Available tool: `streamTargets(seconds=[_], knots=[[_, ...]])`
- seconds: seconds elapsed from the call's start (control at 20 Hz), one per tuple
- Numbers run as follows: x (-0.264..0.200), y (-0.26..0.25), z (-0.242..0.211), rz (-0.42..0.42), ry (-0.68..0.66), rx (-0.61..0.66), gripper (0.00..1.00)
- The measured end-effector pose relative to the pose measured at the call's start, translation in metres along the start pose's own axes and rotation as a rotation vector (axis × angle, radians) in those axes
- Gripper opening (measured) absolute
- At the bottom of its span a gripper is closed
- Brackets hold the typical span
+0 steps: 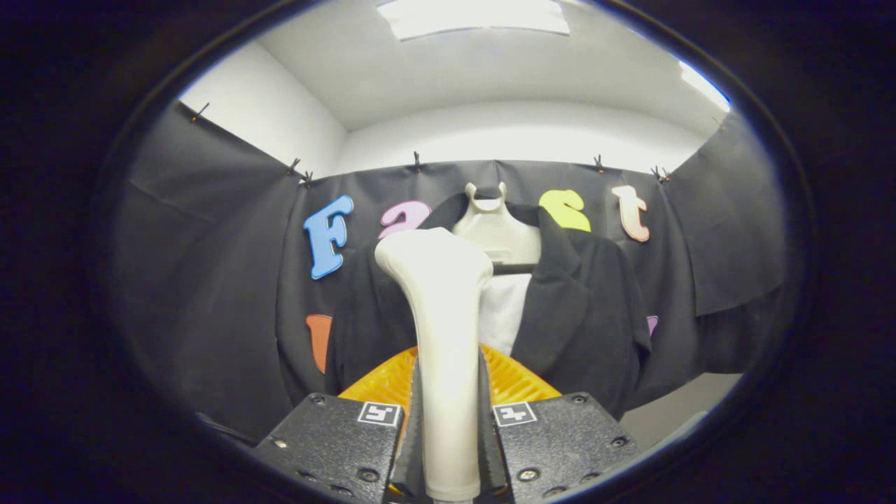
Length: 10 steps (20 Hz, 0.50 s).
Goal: Iron the clothes twice with a garment steamer, once on the left side and once on the right side.
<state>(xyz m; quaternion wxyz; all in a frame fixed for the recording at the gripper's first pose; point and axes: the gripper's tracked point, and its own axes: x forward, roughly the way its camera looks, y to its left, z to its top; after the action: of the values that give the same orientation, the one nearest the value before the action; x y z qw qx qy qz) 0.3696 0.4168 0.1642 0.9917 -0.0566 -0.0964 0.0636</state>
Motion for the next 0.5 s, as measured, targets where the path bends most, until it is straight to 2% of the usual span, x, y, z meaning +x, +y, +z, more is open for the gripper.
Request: streamTargets(seconds=[0.15, 0.3, 0.5], knots=[[0.024, 0.011, 0.012, -0.007, -0.009, -0.045, 0.35], [0.046, 0.019, 0.008, -0.052, -0.021, -0.109, 0.35], [0.047, 0.019, 0.000, -0.069, -0.053, -0.163, 0.35]])
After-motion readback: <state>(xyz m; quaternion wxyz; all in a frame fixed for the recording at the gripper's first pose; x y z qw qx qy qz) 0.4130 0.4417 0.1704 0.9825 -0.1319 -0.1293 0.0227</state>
